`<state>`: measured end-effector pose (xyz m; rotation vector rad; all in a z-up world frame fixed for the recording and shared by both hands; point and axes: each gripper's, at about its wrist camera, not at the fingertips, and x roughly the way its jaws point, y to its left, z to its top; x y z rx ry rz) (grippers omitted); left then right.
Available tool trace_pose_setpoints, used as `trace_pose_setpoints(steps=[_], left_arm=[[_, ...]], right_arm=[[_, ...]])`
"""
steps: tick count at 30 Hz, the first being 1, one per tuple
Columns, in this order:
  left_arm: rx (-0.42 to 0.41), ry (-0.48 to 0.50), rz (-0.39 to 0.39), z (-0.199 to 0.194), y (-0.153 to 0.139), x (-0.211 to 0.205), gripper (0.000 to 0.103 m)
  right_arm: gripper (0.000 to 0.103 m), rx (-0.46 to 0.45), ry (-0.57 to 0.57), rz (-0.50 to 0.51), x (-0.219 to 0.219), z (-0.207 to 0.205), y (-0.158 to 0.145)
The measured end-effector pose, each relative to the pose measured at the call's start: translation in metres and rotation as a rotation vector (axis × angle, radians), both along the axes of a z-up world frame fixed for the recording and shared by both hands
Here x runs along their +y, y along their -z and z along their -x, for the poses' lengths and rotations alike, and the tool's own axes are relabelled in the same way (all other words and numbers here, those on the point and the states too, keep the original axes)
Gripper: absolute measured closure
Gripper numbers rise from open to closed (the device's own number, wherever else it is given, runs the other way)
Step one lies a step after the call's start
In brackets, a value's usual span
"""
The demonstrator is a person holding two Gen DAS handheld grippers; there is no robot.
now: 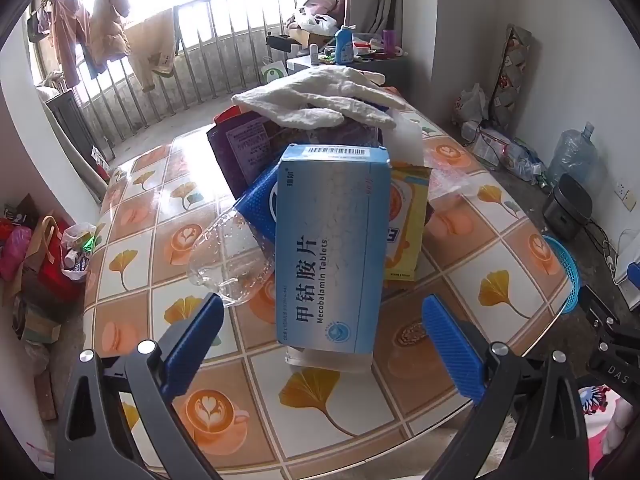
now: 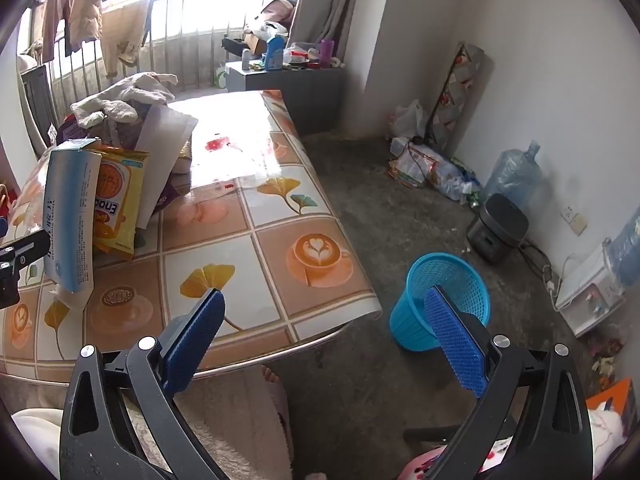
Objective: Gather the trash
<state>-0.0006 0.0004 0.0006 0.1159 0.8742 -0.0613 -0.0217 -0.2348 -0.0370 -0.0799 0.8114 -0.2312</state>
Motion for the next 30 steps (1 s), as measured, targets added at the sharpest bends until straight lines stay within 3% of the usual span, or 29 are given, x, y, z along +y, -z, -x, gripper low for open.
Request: trace_pose_setpoints(steps=[30], left_arm=[[0.017,-0.032,-0.008,-0.0034,0.005,0.0036,0.006]], right_arm=[[0.008,-0.003,-0.001,-0.012,0.0004,-0.0014,-0.0008]])
